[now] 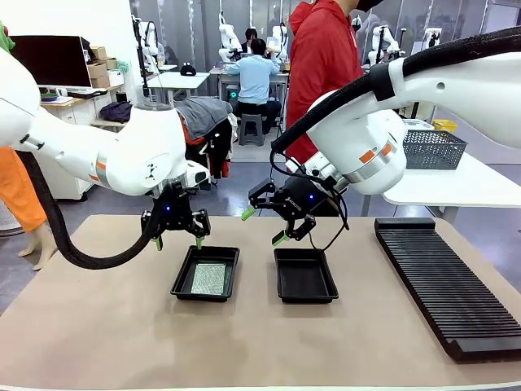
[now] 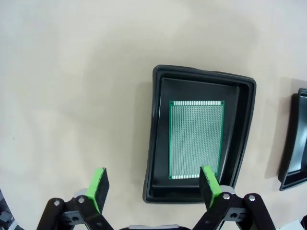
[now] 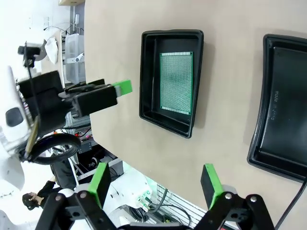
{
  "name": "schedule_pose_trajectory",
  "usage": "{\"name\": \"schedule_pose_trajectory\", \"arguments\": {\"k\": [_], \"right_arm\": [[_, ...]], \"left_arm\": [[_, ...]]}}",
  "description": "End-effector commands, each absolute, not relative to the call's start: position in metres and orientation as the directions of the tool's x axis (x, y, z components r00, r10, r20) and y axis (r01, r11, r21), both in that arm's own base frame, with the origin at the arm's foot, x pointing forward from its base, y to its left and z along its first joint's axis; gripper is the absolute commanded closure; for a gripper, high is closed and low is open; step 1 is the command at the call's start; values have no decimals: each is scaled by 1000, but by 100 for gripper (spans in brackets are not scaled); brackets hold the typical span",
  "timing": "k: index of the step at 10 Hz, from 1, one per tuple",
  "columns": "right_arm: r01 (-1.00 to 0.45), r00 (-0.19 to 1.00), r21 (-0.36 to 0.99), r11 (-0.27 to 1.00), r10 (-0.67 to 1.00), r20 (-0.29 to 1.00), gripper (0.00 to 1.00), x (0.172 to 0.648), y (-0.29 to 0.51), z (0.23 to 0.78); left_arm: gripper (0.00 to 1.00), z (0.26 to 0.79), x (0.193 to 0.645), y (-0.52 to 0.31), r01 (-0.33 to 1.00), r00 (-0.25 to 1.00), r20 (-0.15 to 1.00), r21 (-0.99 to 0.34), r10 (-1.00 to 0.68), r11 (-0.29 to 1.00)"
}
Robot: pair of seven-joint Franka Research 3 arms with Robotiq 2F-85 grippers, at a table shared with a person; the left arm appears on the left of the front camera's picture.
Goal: Inspect and transfer BCBs to ESD trays.
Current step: Pick up the ESD tray and place it on the left side of the table.
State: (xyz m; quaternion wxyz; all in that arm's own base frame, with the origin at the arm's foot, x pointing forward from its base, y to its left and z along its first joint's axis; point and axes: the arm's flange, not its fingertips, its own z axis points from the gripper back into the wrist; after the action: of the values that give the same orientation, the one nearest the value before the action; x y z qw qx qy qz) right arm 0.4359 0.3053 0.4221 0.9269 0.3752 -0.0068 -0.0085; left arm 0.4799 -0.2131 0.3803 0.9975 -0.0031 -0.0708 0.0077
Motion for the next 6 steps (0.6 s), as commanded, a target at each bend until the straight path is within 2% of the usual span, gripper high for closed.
{"name": "schedule_pose_trajectory", "arguments": {"k": [1,6], "right_arm": [[14,1000,691,722,-22,2,0,438,308,422],[14,1000,691,722,-22,2,0,438,308,422]], "left_arm": [[0,364,493,-220,-40,986,162,0,39,999],[0,322,512,-220,-11,990,138,25,8,1000]]}}
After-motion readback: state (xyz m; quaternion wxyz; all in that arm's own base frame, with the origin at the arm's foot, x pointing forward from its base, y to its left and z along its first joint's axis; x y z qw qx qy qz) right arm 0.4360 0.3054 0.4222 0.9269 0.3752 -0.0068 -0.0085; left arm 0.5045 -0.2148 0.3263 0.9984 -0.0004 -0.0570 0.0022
